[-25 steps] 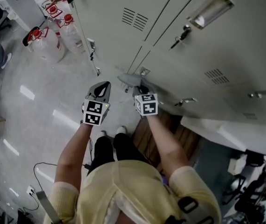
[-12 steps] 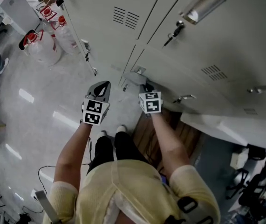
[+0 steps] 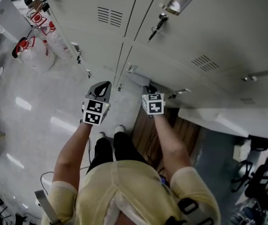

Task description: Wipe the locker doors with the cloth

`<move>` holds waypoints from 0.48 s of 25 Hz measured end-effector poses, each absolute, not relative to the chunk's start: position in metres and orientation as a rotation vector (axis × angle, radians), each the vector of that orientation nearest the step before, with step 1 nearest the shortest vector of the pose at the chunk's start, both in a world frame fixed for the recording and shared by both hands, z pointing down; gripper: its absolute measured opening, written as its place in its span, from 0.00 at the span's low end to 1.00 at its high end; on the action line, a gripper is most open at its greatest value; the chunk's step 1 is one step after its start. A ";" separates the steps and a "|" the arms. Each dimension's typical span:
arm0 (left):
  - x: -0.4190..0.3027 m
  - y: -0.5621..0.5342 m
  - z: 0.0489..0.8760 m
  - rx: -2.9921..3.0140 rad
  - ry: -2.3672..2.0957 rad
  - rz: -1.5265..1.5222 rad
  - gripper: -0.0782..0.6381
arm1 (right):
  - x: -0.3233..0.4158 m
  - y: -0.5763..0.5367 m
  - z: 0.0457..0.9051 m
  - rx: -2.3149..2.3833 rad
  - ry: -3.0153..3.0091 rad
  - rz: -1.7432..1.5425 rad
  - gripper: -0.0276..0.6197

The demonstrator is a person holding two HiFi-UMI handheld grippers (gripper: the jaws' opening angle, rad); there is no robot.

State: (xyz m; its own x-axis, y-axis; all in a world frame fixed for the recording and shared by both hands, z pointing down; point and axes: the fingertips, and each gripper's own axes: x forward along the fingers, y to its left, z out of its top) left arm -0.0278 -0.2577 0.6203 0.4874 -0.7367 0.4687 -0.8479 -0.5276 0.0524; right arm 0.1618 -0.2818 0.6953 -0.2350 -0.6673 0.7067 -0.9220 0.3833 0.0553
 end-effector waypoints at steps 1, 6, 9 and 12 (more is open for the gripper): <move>-0.025 -0.258 0.620 2.465 -1.338 0.576 0.11 | 0.166 -0.280 0.695 1.370 -1.985 0.501 0.06; -0.008 -0.260 0.618 2.496 -1.300 0.573 0.11 | 0.189 -0.273 0.696 1.414 -1.948 0.514 0.06; 0.001 -0.261 0.617 2.514 -1.278 0.576 0.11 | 0.205 -0.271 0.696 1.445 -1.925 0.519 0.06; 0.009 -0.261 0.616 2.529 -1.262 0.579 0.11 | 0.220 -0.268 0.695 1.470 -1.904 0.519 0.06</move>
State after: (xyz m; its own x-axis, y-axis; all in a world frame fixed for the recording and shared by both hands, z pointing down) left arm 0.0094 -0.2609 0.6157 0.5445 -0.7032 0.4572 -0.8051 -0.5911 0.0496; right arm 0.2197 -0.2682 0.6953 -0.1432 -0.6888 0.7107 -0.9541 0.2868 0.0858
